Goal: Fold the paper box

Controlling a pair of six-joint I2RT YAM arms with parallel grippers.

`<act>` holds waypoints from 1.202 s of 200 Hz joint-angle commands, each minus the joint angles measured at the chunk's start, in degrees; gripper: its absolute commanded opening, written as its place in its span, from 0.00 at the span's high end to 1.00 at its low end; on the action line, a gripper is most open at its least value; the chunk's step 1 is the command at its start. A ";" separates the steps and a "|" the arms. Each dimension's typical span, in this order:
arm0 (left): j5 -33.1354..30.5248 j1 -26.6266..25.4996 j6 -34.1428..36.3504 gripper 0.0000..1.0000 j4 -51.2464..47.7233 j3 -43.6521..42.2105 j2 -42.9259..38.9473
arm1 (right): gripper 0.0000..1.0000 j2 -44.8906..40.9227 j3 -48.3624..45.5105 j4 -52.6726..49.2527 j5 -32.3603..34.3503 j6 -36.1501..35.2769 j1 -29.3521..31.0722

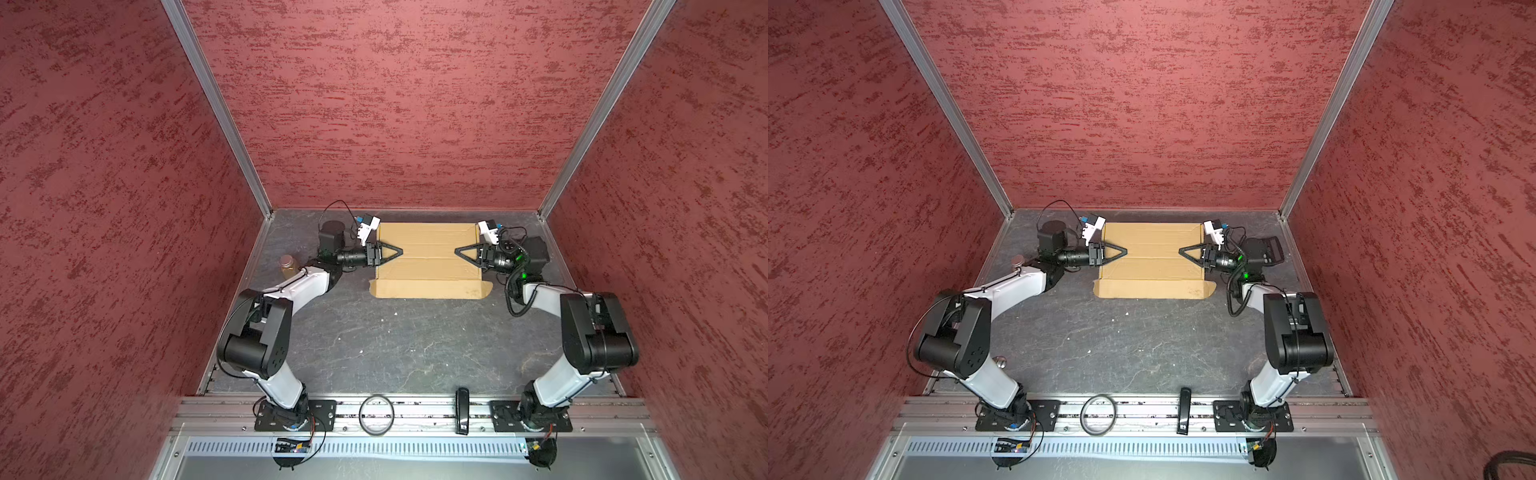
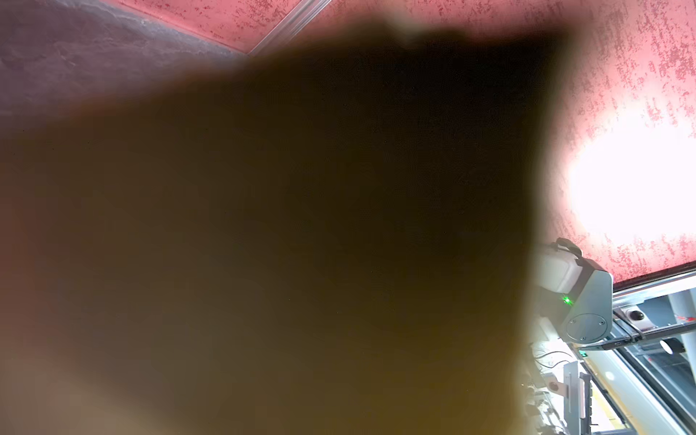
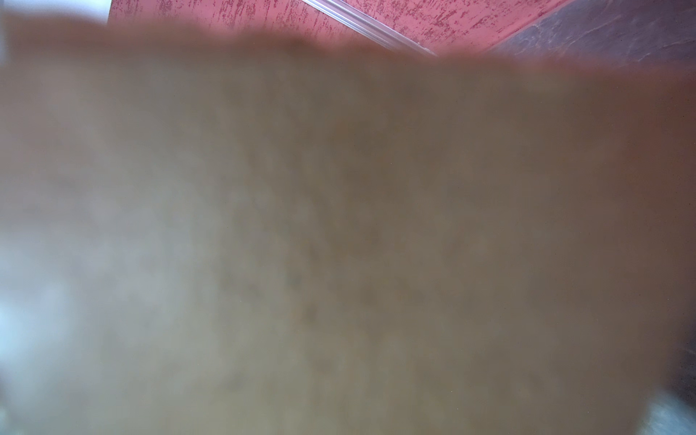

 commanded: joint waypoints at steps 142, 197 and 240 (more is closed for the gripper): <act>2.96 -2.60 -3.81 0.50 8.90 0.93 1.94 | 0.44 0.55 1.37 2.39 0.56 0.91 1.74; 2.89 -1.12 -5.47 0.52 10.74 -0.14 1.72 | 0.38 0.63 1.37 3.89 0.91 1.66 1.58; 2.89 0.49 -6.60 0.53 11.98 -1.37 1.63 | 0.37 0.44 1.04 4.73 1.11 2.08 1.09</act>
